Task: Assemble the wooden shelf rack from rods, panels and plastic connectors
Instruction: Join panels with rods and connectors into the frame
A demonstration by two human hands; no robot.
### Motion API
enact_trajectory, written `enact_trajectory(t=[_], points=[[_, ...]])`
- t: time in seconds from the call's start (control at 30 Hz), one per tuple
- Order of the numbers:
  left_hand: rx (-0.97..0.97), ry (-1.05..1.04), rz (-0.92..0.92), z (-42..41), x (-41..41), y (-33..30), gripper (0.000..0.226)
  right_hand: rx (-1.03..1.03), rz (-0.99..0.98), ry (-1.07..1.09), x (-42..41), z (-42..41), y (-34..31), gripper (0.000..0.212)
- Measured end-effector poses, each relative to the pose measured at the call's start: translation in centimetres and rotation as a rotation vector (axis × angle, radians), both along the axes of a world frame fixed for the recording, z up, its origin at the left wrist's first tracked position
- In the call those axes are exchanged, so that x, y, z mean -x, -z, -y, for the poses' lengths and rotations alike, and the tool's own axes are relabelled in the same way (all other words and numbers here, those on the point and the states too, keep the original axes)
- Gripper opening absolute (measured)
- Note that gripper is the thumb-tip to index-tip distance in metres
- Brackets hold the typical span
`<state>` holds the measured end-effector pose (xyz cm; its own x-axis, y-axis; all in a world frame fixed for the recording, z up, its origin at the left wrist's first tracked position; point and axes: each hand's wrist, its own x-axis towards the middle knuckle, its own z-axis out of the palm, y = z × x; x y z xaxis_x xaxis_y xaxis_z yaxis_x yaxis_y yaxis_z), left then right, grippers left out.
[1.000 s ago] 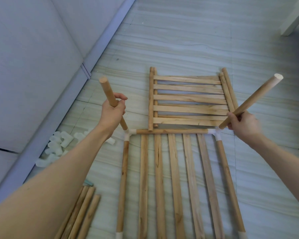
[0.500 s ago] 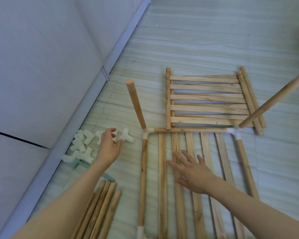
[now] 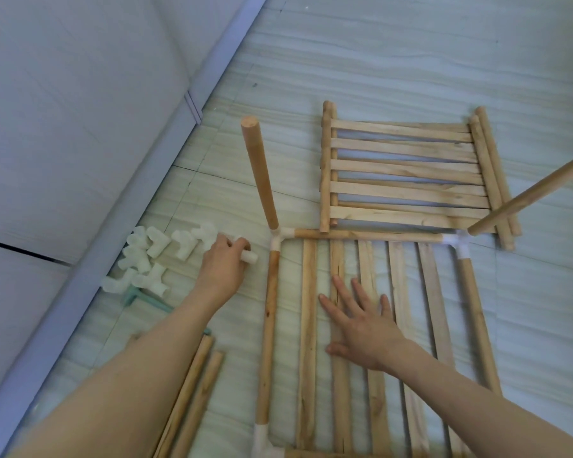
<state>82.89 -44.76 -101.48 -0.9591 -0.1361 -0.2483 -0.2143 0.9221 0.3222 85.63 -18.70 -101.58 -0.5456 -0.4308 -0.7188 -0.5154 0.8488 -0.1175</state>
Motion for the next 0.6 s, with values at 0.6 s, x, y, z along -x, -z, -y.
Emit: enact_trajectory(t=[0.6], points=[[-0.678,-0.181,-0.603,-0.2,2.9,-20.4,0.030,-0.023,0.079,-0.029,0.9,0.0,-2.4,0.081]])
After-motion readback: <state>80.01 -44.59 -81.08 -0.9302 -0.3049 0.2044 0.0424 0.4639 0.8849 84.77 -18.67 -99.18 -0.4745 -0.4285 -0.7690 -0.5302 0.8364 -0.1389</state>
